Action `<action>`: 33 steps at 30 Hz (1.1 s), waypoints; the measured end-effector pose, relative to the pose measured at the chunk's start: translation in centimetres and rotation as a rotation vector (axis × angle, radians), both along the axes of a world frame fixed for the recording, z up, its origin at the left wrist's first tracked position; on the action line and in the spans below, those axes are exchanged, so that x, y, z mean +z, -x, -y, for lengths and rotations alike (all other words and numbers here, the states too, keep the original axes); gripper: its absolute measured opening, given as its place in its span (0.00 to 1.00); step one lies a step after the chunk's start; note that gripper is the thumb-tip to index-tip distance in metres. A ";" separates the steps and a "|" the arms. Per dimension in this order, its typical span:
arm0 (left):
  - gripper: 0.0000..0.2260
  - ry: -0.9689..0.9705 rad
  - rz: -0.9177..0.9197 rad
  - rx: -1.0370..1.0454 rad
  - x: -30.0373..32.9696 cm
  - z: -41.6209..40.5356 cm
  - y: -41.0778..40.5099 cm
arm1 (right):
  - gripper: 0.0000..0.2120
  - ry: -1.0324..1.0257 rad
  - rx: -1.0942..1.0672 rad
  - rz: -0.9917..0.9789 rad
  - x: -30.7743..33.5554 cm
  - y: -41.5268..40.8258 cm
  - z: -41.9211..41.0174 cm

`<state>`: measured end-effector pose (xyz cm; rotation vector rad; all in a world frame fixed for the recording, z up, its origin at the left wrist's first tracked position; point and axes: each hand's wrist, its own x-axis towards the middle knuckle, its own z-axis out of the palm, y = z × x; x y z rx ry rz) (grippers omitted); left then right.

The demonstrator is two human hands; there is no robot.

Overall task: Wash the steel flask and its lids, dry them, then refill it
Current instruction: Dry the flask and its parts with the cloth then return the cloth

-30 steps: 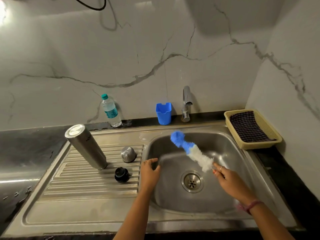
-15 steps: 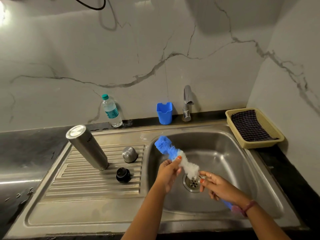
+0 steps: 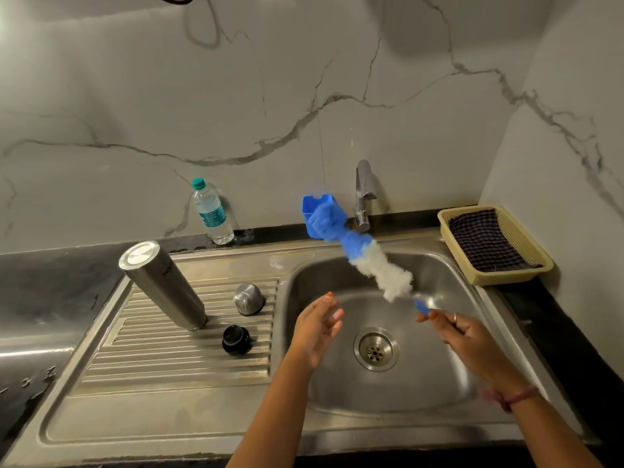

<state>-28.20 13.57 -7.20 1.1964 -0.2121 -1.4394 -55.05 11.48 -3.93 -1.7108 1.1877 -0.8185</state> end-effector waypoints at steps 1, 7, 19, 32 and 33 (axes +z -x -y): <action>0.09 -0.036 0.016 0.049 -0.4 0.0 -0.3 | 0.13 0.054 -0.011 -0.056 0.0 0.4 0.1; 0.08 -0.144 0.052 0.175 -1.3 -0.6 -0.9 | 0.11 0.232 -0.047 -0.692 -2.2 2.2 1.5; 0.06 -0.121 0.173 0.136 -1.0 -0.1 -0.9 | 0.14 0.231 -0.004 -0.774 -1.0 0.6 3.2; 0.06 -0.135 0.180 0.138 -1.9 1.1 -1.9 | 0.16 0.227 0.014 -0.886 0.6 0.1 5.0; 0.07 -0.136 0.180 0.136 -1.9 1.2 -2.0 | 0.15 0.238 0.035 -0.885 1.4 -0.1 5.2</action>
